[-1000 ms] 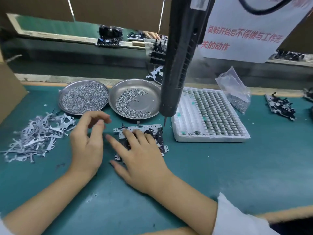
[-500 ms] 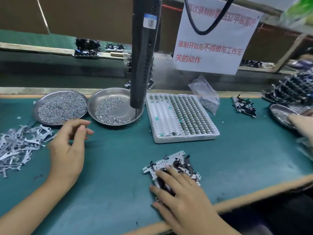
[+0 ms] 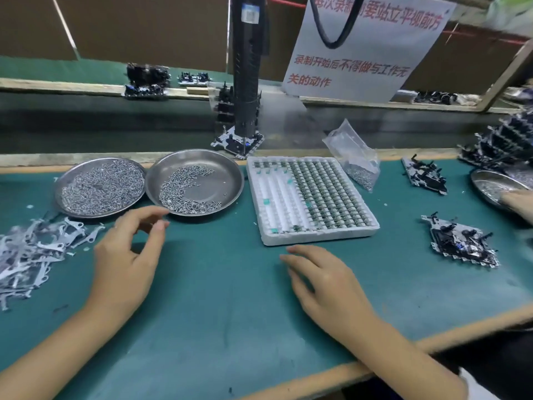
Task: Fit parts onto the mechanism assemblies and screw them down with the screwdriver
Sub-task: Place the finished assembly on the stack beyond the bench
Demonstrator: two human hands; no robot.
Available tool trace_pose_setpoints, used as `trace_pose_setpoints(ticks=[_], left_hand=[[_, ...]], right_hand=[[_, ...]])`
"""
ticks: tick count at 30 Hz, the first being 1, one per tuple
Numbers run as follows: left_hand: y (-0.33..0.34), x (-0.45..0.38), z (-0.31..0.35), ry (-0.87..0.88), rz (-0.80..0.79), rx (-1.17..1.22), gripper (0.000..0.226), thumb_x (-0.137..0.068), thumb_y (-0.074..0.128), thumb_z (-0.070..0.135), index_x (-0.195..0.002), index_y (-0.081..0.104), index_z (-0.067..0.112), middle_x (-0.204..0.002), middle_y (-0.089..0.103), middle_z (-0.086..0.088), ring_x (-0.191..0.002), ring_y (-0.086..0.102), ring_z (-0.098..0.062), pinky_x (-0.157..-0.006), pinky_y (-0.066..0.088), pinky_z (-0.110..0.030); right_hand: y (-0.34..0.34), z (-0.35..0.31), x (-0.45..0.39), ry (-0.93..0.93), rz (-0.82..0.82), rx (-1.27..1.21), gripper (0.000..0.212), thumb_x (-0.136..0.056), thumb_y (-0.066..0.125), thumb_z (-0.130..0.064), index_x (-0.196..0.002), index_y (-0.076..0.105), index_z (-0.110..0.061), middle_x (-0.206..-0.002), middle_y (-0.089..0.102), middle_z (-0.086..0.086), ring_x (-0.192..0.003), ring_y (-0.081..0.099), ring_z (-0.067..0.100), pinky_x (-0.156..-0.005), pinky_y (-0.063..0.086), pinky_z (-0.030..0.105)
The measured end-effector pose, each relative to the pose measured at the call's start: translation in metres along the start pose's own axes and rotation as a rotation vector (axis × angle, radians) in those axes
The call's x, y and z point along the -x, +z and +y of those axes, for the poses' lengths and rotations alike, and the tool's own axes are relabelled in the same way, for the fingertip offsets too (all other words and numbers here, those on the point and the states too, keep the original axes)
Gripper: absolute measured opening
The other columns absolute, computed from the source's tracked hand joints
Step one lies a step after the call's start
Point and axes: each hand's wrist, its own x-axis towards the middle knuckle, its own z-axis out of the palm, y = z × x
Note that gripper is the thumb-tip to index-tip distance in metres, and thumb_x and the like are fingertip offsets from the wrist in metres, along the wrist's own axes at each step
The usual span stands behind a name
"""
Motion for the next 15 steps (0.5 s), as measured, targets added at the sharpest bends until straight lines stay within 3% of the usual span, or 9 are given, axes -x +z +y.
trace_pose_setpoints(ticks=[3,6,9,12,15], left_hand=[[0.0,-0.021,0.009,0.051,-0.033,-0.092,0.022,-0.091,0.059,0.003,-0.102,0.063,0.022,-0.095,0.062,0.001,-0.086,0.052,0.007,-0.078,0.036,-0.005],[0.003,-0.059,0.022,0.091,-0.066,-0.184,0.017,-0.091,0.06,0.008,-0.104,0.065,0.017,-0.095,0.06,0.003,-0.085,0.052,-0.006,-0.081,0.037,-0.019],[0.02,-0.104,0.029,0.099,-0.115,-0.273,0.022,-0.088,0.062,0.014,-0.11,0.065,0.016,-0.106,0.061,-0.001,-0.097,0.054,-0.016,-0.086,0.039,-0.027],[0.054,-0.151,0.028,-0.01,-0.227,-0.368,0.033,-0.088,0.062,0.026,-0.119,0.061,0.016,-0.119,0.057,-0.007,-0.11,0.053,-0.024,-0.096,0.042,-0.037],[0.099,-0.188,0.023,-0.062,-0.363,-0.488,0.036,-0.091,0.055,0.029,-0.116,0.057,0.003,-0.118,0.057,-0.015,-0.113,0.052,-0.033,-0.096,0.042,-0.044]], right_hand=[[0.031,-0.028,-0.04,-0.144,0.036,-0.168,0.026,-0.084,0.059,-0.005,-0.108,0.07,-0.003,-0.09,0.069,0.008,-0.078,0.065,0.027,-0.067,0.053,0.032],[0.056,-0.042,-0.079,-0.157,0.087,-0.234,0.033,-0.082,0.061,0.0,-0.114,0.067,-0.001,-0.077,0.066,0.01,-0.065,0.06,0.03,-0.056,0.05,0.037],[0.073,-0.044,-0.097,-0.122,0.133,-0.223,0.036,-0.081,0.06,-0.001,-0.116,0.065,-0.001,-0.076,0.064,0.01,-0.064,0.058,0.031,-0.053,0.048,0.039],[0.081,-0.039,-0.097,-0.133,0.185,-0.235,0.039,-0.083,0.052,-0.005,-0.12,0.062,0.0,-0.088,0.066,0.01,-0.075,0.059,0.03,-0.062,0.051,0.037],[0.083,-0.033,-0.1,-0.09,0.217,-0.234,0.044,-0.082,0.046,-0.01,-0.123,0.059,0.0,-0.1,0.065,0.01,-0.09,0.056,0.029,-0.082,0.049,0.033]])
